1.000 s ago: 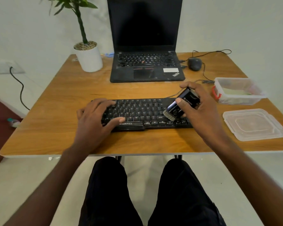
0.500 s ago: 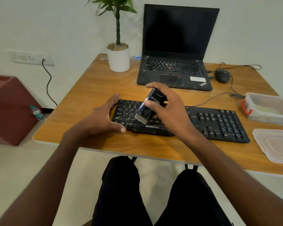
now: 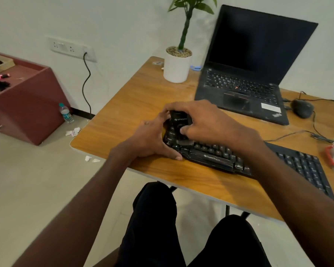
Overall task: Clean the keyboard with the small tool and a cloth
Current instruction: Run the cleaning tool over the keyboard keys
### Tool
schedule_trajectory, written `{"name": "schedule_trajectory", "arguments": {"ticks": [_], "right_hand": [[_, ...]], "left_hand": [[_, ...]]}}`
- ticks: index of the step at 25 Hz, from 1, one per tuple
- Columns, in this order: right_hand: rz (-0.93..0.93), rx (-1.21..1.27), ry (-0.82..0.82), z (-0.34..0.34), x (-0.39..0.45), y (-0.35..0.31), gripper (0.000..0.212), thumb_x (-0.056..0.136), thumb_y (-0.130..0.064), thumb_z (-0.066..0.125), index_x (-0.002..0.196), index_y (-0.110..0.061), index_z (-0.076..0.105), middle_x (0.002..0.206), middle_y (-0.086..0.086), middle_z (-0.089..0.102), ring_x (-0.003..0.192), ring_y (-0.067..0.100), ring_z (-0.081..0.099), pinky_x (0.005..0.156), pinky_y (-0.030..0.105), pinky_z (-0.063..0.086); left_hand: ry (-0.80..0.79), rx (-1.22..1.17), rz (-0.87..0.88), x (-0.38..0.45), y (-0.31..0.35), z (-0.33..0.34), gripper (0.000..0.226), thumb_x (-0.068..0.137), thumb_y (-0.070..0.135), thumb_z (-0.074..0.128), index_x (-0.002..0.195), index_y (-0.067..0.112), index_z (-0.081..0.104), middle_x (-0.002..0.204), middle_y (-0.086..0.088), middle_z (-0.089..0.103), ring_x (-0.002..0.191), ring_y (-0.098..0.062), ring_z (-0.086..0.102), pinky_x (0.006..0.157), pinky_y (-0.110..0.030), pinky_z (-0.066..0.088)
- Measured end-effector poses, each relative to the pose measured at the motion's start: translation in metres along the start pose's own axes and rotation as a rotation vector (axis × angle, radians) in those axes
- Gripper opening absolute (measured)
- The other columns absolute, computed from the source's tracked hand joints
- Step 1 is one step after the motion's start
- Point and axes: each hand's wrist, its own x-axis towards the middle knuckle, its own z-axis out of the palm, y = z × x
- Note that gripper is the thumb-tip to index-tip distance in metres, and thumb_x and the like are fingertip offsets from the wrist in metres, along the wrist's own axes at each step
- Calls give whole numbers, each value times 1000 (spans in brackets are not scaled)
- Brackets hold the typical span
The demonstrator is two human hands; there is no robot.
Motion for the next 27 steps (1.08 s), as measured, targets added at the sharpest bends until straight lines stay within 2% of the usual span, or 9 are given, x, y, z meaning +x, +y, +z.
{"name": "schedule_trajectory", "arguments": {"ticks": [4, 9, 11, 14, 16, 18, 21, 24, 27], "right_hand": [[-120, 69, 109, 17, -8, -14, 63, 87, -13, 73, 139, -42, 53, 121, -11, 67, 107, 10, 61, 85, 35, 56], [-69, 35, 142, 3, -18, 4, 60, 86, -12, 76, 134, -42, 56, 116, -18, 67, 105, 6, 62, 87, 35, 58], [-60, 201, 255, 19, -18, -5, 56, 87, -12, 76, 132, -39, 54, 116, -14, 67, 105, 7, 64, 84, 36, 60], [-45, 201, 190, 31, -24, -10, 59, 88, -10, 74, 133, -42, 53, 117, -12, 67, 107, 12, 64, 85, 40, 59], [-8, 103, 73, 12, -23, 0, 62, 87, -8, 75, 133, -44, 54, 115, -16, 66, 107, 11, 64, 86, 37, 58], [15, 99, 121, 4, -17, 1, 61, 87, -7, 74, 133, -42, 55, 106, -22, 62, 98, 4, 62, 81, 29, 58], [34, 307, 176, 22, -16, -5, 61, 90, -10, 73, 134, -45, 52, 112, -20, 64, 101, 4, 64, 79, 27, 60], [102, 121, 38, 13, -13, 4, 64, 91, -10, 70, 139, -47, 50, 119, -17, 63, 105, 11, 62, 80, 28, 56], [82, 92, 72, 5, -4, -2, 62, 90, -10, 69, 138, -45, 53, 116, -21, 59, 103, 8, 59, 75, 22, 50]], "left_hand": [[-4, 27, 30, 2, -3, 1, 130, 49, 81, 89, 155, 30, 33, 145, 17, 51, 135, -8, 45, 121, -43, 30], [-10, 1, 3, 1, 1, -1, 145, 47, 76, 91, 160, 33, 11, 156, 12, 44, 143, -13, 41, 122, -38, 23], [-4, -17, 2, 0, 1, -1, 146, 49, 71, 94, 160, 29, 10, 151, 14, 48, 141, -14, 45, 122, -41, 26], [-4, -25, -5, 0, 1, 1, 143, 51, 66, 97, 159, 28, 11, 142, 19, 47, 141, -15, 47, 118, -35, 25], [2, -25, -14, 0, 1, 1, 151, 46, 71, 96, 161, 27, 8, 156, 9, 47, 148, -21, 42, 122, -39, 22], [-4, -21, -34, 1, 2, 0, 155, 46, 69, 97, 163, 27, 4, 166, 2, 40, 152, -24, 37, 124, -39, 19], [-15, -18, -34, 1, 3, 1, 157, 45, 72, 95, 162, 31, -1, 166, 3, 41, 152, -25, 38, 125, -41, 18], [-26, -15, -42, 0, 4, 0, 158, 41, 76, 90, 162, 29, 1, 169, 0, 36, 155, -24, 32, 122, -35, 14], [-27, -14, -45, 0, 6, 0, 157, 44, 74, 92, 163, 25, 2, 168, 3, 37, 154, -24, 34, 122, -36, 16]]}}
